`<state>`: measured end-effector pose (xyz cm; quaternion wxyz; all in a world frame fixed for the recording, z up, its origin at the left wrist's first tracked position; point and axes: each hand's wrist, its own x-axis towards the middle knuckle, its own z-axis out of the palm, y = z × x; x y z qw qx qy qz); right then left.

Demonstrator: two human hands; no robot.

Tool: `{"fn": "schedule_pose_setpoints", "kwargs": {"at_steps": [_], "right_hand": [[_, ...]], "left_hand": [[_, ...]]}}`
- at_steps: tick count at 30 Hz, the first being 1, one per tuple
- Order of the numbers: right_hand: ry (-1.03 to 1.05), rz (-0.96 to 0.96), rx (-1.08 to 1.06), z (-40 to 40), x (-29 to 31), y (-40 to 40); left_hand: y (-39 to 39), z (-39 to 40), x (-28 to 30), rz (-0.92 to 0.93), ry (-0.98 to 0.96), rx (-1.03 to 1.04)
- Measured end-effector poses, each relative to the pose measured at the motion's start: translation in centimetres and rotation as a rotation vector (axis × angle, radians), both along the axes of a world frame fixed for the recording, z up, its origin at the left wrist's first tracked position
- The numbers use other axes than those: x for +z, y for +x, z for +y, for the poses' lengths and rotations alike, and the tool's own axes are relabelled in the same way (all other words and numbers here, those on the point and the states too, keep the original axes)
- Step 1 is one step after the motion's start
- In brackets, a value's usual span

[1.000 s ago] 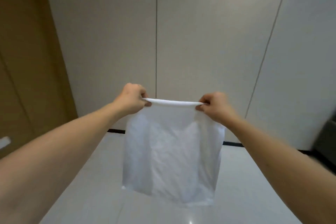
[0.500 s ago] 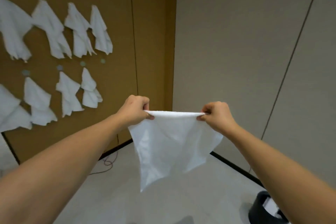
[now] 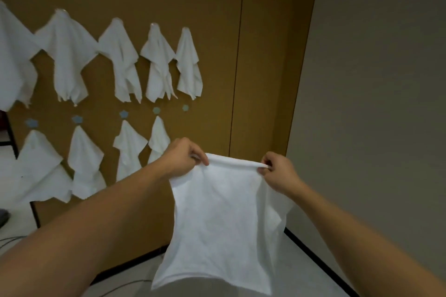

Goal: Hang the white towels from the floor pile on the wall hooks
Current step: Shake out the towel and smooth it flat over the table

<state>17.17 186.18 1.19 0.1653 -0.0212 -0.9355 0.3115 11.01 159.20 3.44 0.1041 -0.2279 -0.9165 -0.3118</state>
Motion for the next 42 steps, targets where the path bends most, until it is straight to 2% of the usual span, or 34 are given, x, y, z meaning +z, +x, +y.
{"fn": "schedule_pose_setpoints", "kwargs": {"at_steps": [6, 16, 18, 23, 26, 36, 42], "right_hand": [[-0.109, -0.104, 0.193, -2.1, -0.3, -14.4], [-0.241, -0.12, 0.396, -3.3, -2.1, -41.2], [-0.241, -0.107, 0.397, -3.5, -2.5, -46.4], [-0.208, -0.06, 0.344, -4.9, -3.7, -57.7], [-0.122, -0.037, 0.329, -6.4, -3.9, -63.6], [-0.112, 0.056, 0.22, -11.6, -4.9, -81.5], [-0.247, 0.121, 0.239, -12.4, -8.1, -86.8]], "left_hand": [[-11.9, -2.8, -1.8, -0.014, -0.063, 0.134], [-33.6, -3.6, -4.2, 0.055, -0.101, 0.276], [-37.8, -3.9, -4.6, 0.085, -0.148, 0.297], [-46.9, -3.8, -5.8, 0.119, -0.418, 0.321], [-52.2, -3.6, -6.0, 0.103, -0.502, 0.347], [-69.8, -5.6, -7.3, 0.2, -0.543, 0.478], [-73.7, -5.1, -10.1, 0.217, -0.541, 0.516]]}}
